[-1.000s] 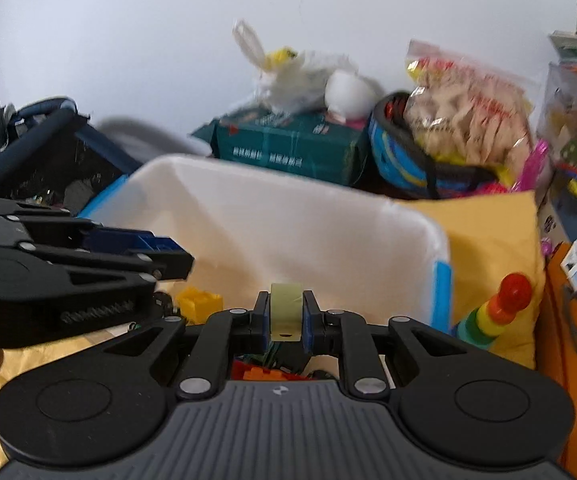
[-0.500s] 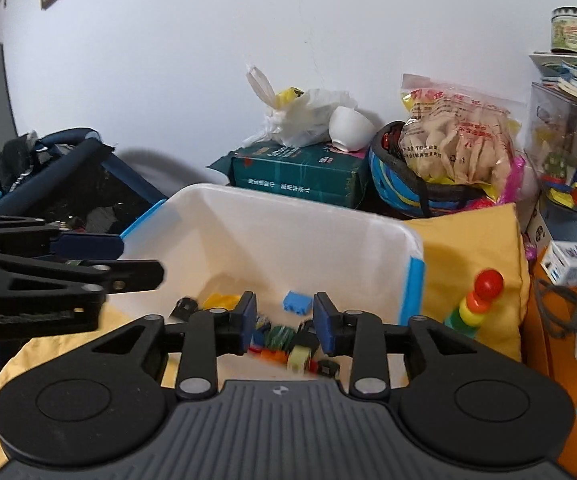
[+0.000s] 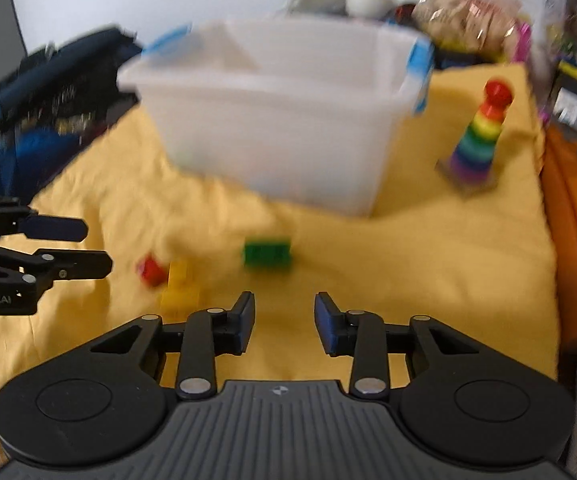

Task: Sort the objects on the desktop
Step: 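Move both open grippers back down to the remaining bricks, then grasp the red brick with the left while the right grasps the yellow brick, then lift both held bricks and carry them over the white bin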

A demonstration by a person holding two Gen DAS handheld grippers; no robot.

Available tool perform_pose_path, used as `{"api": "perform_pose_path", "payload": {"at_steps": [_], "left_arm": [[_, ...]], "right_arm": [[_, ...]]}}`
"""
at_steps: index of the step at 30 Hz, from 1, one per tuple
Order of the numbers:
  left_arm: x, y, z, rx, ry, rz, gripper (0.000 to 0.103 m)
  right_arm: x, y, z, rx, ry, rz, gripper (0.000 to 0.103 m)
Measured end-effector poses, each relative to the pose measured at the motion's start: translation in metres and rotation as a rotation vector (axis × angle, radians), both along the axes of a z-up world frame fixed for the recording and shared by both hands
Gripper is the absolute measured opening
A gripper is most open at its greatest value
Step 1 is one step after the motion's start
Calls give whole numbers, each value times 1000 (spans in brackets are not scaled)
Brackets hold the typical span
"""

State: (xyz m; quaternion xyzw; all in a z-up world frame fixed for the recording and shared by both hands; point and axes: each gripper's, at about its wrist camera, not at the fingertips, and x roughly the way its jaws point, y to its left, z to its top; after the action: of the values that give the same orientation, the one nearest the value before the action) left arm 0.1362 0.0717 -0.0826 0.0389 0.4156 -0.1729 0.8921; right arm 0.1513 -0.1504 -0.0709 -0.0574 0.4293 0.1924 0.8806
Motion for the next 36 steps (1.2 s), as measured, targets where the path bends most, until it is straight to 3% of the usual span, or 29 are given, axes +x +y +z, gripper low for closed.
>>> {"api": "perform_pose_path", "payload": {"at_steps": [5, 9, 11, 12, 17, 20, 23, 27, 31, 36], "left_arm": [[9, -7, -18, -18, 46, -12, 53], [24, -15, -26, 7, 27, -21, 52], [34, -15, -30, 8, 34, -12, 37], [38, -14, -31, 16, 60, -11, 22], [31, 2, -26, 10, 78, -9, 22], [27, 20, -26, -39, 119, 25, 22], [21, 29, -27, -42, 121, 40, 22], [20, 27, -32, -43, 126, 25, 22], [20, 18, -35, -4, 109, 6, 22], [18, 18, -7, -51, 51, -9, 22]], "right_arm": [[-9, 18, -13, -22, 23, 51, 36], [-15, 35, -17, -24, 21, 104, 36], [-16, 44, -21, -28, 29, 125, 37], [-16, 46, -23, -28, 30, 127, 38], [-12, 65, -25, -11, 21, 151, 41], [-12, 81, -29, -49, -4, 185, 46], [-9, 88, -37, -63, -3, 179, 46], [-4, 83, -43, -51, 2, 130, 35], [-7, 79, -40, -63, 11, 136, 34], [-15, 65, -31, -56, 12, 109, 34]]}}
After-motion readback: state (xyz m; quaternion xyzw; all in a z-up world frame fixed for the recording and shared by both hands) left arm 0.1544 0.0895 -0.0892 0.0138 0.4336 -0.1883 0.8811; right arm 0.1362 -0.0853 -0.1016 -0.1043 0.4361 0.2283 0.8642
